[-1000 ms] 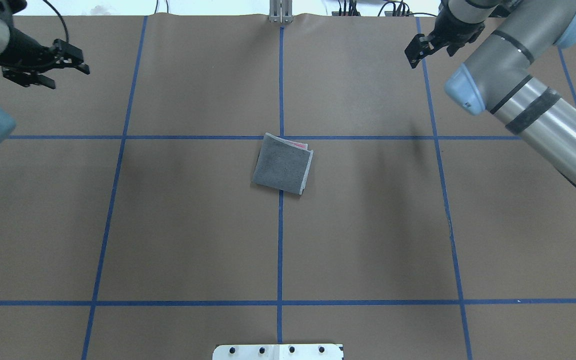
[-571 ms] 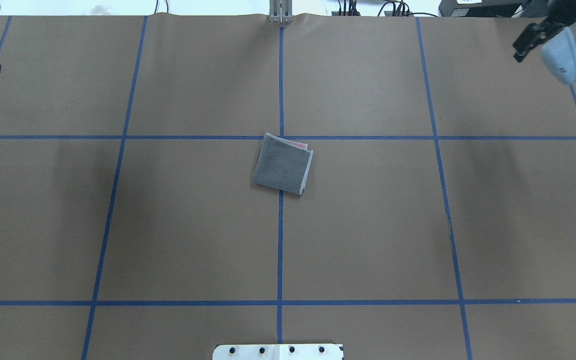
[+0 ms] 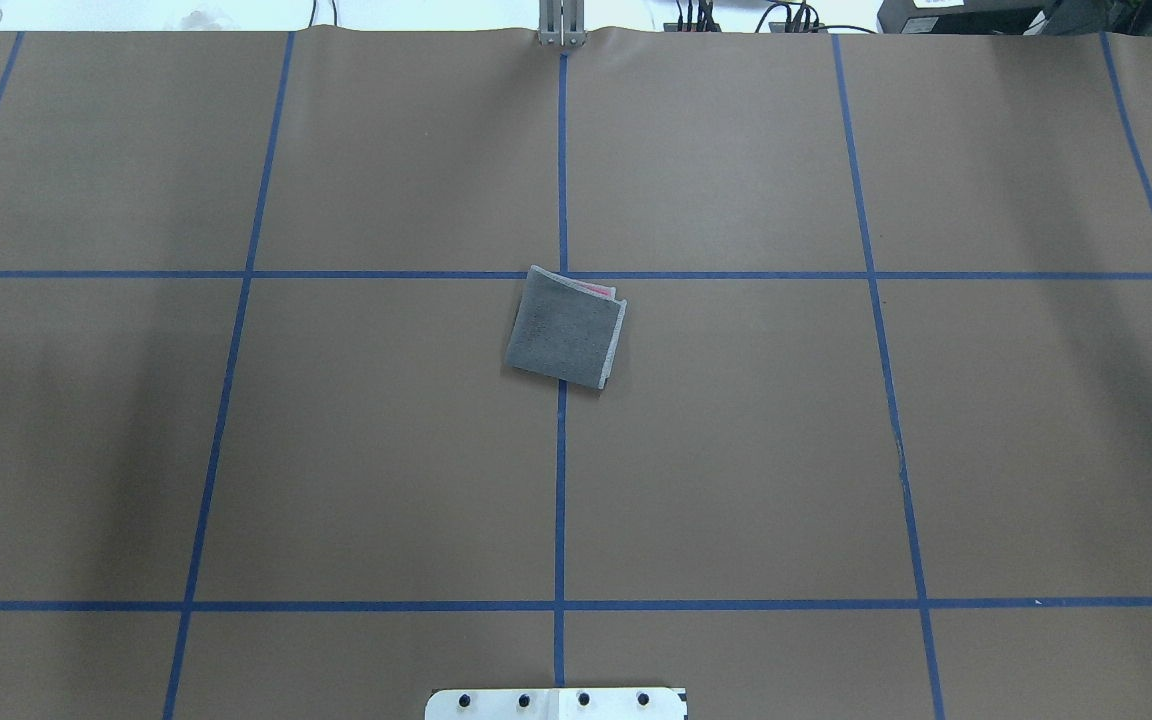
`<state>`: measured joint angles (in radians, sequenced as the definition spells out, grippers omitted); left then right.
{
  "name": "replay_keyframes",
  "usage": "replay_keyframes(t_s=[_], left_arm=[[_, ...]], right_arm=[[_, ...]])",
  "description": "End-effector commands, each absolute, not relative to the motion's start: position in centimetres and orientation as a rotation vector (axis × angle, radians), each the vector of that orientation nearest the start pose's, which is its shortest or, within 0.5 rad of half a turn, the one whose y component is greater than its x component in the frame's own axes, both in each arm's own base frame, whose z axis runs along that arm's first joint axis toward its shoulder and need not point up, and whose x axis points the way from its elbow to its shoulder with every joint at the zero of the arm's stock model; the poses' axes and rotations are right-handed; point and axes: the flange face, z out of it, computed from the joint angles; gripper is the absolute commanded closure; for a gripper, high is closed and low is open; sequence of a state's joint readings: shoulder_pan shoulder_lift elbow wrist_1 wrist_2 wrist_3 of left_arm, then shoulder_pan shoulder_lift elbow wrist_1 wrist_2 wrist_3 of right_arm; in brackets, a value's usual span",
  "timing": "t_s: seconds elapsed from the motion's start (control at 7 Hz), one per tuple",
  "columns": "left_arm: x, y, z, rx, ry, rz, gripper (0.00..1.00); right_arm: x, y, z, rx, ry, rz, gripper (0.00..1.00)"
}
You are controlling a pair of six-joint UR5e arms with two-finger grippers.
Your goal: Fold towel twice with both arms
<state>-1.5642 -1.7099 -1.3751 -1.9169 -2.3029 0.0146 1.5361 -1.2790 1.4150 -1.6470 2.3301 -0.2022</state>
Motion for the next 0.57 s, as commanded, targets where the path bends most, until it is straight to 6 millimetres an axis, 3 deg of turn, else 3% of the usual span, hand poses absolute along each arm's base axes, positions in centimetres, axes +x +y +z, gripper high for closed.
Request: replay_keyframes(t_s=[0.0,0.14,0.43], left_arm=[[-8.3,-53.0,69.0,0.228,0.711,0.078,0.00],[-8.4,-52.1,70.0,0.214,0.696,0.072,0.00],[-8.4,-52.7,66.3,0.244,0.698,0.076,0.00]], right_arm=[[8.1,-57.5,63.8,0.063,-0.586,-0.191,0.00],[8.2,-57.2,64.7,0.082,-0.583,-0.183,0.00],[7.6,-56.5,64.8,0.050,-0.649,-0.170,0.00]])
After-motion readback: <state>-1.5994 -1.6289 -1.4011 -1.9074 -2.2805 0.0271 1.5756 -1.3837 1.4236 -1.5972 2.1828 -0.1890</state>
